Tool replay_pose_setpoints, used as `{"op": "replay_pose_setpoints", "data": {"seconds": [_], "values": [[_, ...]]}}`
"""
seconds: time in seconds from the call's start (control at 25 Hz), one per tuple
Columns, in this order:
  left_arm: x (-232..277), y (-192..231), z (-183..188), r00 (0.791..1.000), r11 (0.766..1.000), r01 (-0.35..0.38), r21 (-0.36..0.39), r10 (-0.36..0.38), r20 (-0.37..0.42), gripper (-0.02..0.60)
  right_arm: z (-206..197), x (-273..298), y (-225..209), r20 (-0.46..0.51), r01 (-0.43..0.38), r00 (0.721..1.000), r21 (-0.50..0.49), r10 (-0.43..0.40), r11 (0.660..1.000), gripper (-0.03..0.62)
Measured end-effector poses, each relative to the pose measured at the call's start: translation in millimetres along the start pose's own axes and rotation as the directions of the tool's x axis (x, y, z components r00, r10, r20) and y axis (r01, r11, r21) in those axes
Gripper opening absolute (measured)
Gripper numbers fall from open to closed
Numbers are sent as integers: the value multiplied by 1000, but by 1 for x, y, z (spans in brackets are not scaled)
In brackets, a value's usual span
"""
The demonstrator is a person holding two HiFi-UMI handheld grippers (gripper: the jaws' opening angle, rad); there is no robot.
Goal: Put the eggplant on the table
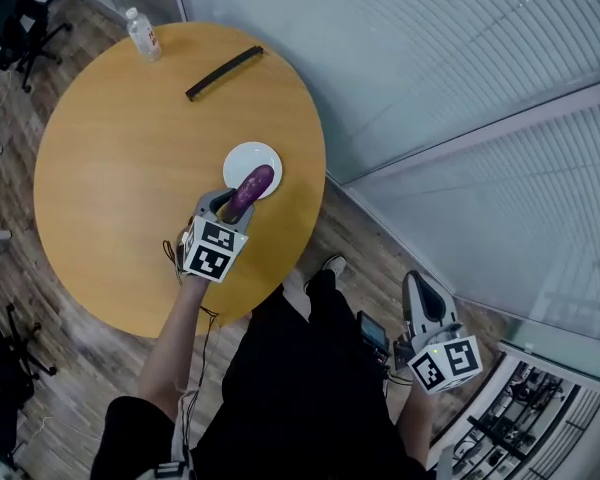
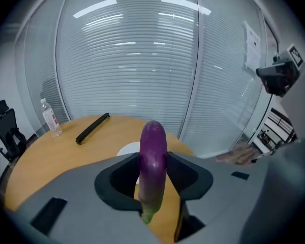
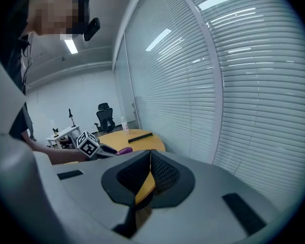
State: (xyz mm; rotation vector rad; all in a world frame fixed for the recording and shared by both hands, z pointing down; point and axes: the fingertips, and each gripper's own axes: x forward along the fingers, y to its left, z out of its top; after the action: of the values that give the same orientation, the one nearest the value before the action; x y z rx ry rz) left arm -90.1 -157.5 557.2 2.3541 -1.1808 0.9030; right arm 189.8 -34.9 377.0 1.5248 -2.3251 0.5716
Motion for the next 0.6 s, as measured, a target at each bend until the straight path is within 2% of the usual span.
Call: {"op": "replay_pose_setpoints", "data": {"seconds": [0.16,0.4,0.6], "values": [[26,16,-4,999,999,-18,29,19,-42,175,-1,-11,8,-9,29,1000,10,-29,1000,17],[75,28,-14,993,999,-43,18,45,-105,175,-14,-18,4,-24,49,999,37,-48,998,17],[98,35,-22,988,997,-73,-24,69,-137,175,-26,-30,-6,-35,92,995,54,-90,994,17]]}}
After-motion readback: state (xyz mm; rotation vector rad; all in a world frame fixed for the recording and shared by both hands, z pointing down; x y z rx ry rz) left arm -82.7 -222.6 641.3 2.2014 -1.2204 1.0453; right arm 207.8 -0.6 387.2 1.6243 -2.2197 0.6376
